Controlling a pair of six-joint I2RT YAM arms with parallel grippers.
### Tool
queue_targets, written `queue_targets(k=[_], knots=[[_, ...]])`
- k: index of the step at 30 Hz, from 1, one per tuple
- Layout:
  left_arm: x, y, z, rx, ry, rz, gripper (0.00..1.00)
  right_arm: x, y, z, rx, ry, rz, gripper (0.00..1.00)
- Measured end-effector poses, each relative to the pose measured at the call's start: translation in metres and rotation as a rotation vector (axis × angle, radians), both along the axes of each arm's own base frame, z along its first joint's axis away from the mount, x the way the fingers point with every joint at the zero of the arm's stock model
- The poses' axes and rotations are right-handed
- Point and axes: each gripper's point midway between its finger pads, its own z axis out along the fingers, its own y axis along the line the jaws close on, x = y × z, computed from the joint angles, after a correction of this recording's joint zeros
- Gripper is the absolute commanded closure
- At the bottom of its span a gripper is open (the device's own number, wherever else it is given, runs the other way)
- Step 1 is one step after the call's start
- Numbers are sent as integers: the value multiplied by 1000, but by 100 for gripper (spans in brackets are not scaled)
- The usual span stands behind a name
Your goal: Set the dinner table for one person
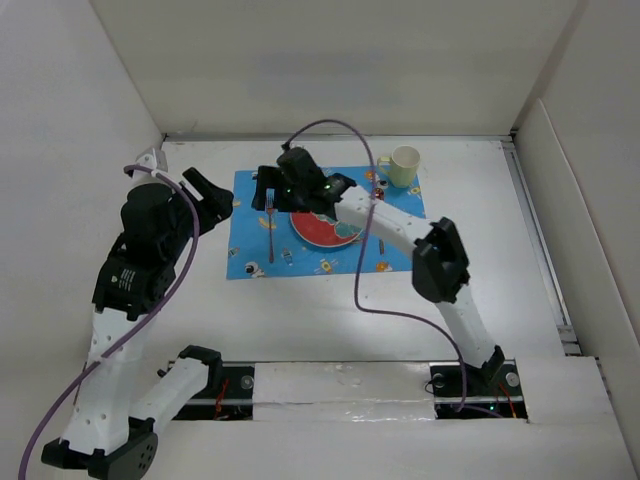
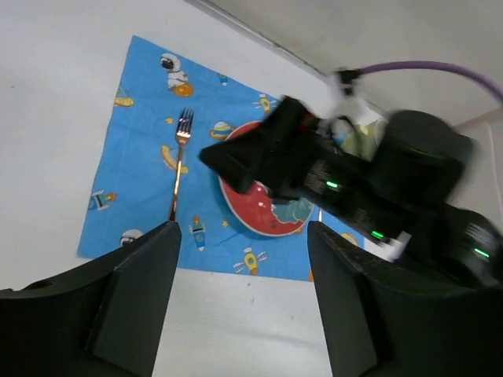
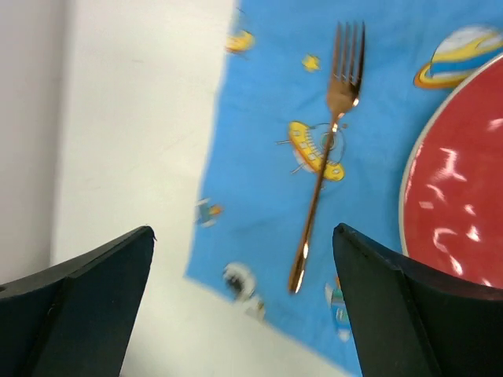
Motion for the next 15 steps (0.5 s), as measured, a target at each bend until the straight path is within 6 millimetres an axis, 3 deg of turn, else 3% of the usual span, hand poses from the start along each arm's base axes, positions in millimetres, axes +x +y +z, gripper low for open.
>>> queue_targets(k=[2,4,6,8,9,11,12,13,15], knots=[[6,-4,6,-8,-14,-14,35,-8,-26,59,35,-83,7,0],[19,-9,18,-15,-29,-21,34,-16,-63,129,96,-200,-17,0],[31,-12,29,-16,-46,-24,34,-27,-128,199,161,-324,-92,0],[43,-13,41,-12,-65,-16,34,-36,-217,265,234,-468,-236,0],[48,-13,48,-10,-78,-10,34,-41,-262,289,254,-530,-320,0],[55,-12,65,-8,-119,4,33,-54,-357,318,257,-653,-547,0],[57,-11,71,-9,-138,10,33,-64,-390,321,245,-687,-630,0],[58,-10,76,-10,-156,15,34,-74,-415,318,229,-707,-690,0],[58,-10,82,-19,-185,18,34,-84,-441,304,195,-706,-757,0]])
